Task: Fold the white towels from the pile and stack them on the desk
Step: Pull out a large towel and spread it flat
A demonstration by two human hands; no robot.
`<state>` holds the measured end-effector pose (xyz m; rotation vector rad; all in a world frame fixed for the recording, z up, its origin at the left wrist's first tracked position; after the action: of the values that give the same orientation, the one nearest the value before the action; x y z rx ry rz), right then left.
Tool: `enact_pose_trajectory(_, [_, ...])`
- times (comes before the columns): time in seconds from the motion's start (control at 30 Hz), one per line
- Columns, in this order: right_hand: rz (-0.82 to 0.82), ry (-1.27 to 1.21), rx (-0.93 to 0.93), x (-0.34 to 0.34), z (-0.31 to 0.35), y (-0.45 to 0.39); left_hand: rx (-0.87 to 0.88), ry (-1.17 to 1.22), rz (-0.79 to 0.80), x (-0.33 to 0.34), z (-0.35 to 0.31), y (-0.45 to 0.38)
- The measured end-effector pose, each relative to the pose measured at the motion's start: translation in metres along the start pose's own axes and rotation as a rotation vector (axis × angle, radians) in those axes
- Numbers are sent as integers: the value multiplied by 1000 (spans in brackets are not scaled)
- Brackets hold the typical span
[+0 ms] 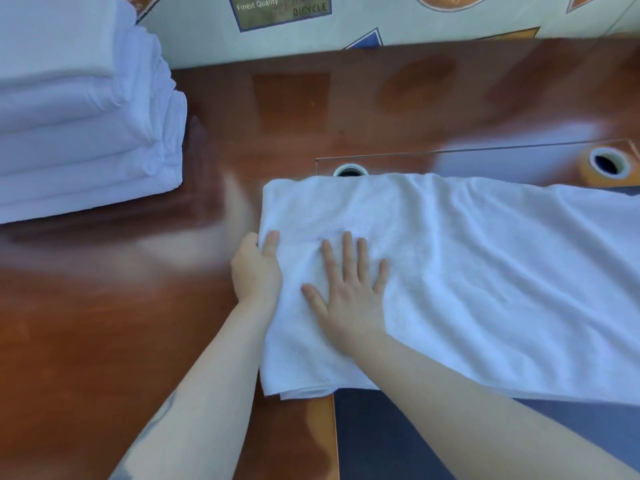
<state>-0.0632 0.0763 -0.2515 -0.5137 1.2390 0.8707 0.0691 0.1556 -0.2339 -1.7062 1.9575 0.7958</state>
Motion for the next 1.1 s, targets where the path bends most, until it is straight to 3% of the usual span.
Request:
enact_pose_trajectory(0.2, [45,53,59,-9,-35,19,9,-111,-101,-3,-6,13])
enact_pose_trajectory(0.23, [36,41,70,-13,-43,29,61,-117,-131,-3,-9,22])
enact_pose_trajectory(0.3, [13,25,95,-20,-65,48,325,-144,-179,2,-19,49])
enact_pose_trajectory(0.33, [3,21,117,-23,-77,57,493,-177,-138,10,-25,70])
enact_pose_trajectory(0.4, [-18,3,195,-32,-105,75,745,-267,94,35,-37,118])
enact_pose_trajectory(0.47, [-42,-22,328,-42,-138,92,845,-386,338,64,-38,159])
enact_pose_trajectory(0.53, [-63,-17,450,-55,-176,110,892,-515,440,87,-32,186])
enact_pose_trajectory(0.67, [-108,-38,611,-84,-246,139,905,-578,443,112,-44,203])
enact_pose_trajectory(0.77, [-295,-156,726,-110,-293,143,968,-657,514,134,-70,216])
enact_pose_trajectory(0.87, [-451,-288,769,-138,-342,116,978,-653,565,160,-99,233])
enact_pose_trajectory(1.1, [-396,-728,827,-174,-417,-3,867,-610,587,220,-144,270])
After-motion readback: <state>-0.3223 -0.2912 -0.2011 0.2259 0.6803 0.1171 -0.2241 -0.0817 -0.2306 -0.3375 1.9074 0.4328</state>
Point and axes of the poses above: each hand's wrist, its own y-axis away from the middle knuckle, its own x-axis out of the palm, z = x × y, the point moved 1 cm from there along -y, towards the middle knuckle, and after that the axes turned 6 degrees about -z, right-handed, at the moved point
